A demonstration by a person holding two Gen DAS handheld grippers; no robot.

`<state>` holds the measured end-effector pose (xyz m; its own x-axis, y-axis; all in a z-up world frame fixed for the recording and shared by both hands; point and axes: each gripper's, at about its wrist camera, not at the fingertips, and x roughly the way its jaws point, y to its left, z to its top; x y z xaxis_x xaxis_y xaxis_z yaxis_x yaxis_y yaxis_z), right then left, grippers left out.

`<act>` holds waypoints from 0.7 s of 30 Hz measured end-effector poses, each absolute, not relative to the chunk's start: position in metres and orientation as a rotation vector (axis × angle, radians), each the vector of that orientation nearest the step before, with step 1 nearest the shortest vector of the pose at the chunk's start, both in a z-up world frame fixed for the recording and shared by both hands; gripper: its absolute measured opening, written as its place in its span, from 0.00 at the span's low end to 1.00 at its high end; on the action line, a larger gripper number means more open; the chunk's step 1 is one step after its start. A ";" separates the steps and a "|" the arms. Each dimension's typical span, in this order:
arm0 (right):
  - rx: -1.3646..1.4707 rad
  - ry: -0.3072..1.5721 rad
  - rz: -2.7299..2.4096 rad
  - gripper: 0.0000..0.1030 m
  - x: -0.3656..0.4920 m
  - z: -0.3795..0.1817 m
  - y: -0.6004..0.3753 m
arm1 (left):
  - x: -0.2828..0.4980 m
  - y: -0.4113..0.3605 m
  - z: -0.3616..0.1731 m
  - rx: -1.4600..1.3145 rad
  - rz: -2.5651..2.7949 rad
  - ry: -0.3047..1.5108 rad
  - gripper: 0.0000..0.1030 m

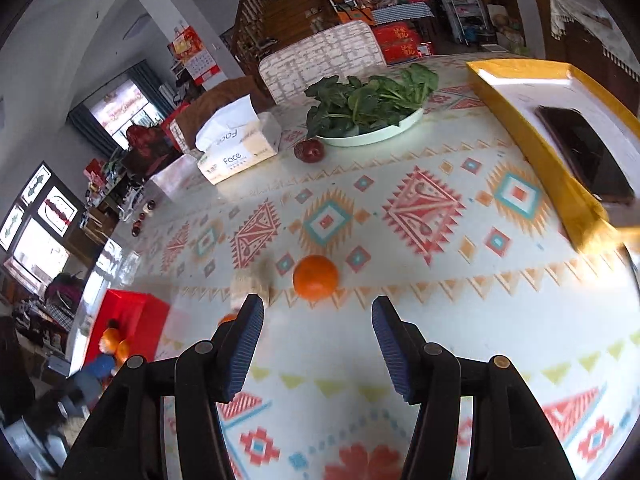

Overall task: Organize fruits
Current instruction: 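Move both tools back toward the remaining oranges and rice cake, then grasp an orange with left tool while right tool grasps another orange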

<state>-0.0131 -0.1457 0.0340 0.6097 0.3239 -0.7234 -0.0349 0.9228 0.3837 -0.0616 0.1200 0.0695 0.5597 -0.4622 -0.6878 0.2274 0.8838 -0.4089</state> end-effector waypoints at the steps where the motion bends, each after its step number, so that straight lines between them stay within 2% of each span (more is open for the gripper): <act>1: 0.340 0.897 0.210 0.60 -0.008 0.032 -0.146 | -0.058 0.114 0.063 -0.276 -0.408 0.907 0.75; 11: 0.208 0.933 0.187 0.59 0.028 0.004 -0.123 | -0.032 0.077 0.033 -0.124 -0.375 0.941 0.75; 13: 0.189 0.931 0.187 0.54 0.028 0.002 -0.122 | -0.026 0.074 0.027 -0.119 -0.369 0.945 0.74; 15: 0.181 0.935 0.200 0.45 0.029 -0.001 -0.121 | -0.020 0.072 0.024 -0.121 -0.370 0.947 0.66; 17: 0.172 0.935 0.214 0.38 0.030 -0.001 -0.118 | -0.015 0.067 0.022 -0.118 -0.371 0.953 0.65; 21: 0.180 0.930 0.222 0.36 0.027 0.001 -0.121 | -0.005 0.055 0.017 -0.106 -0.380 0.962 0.64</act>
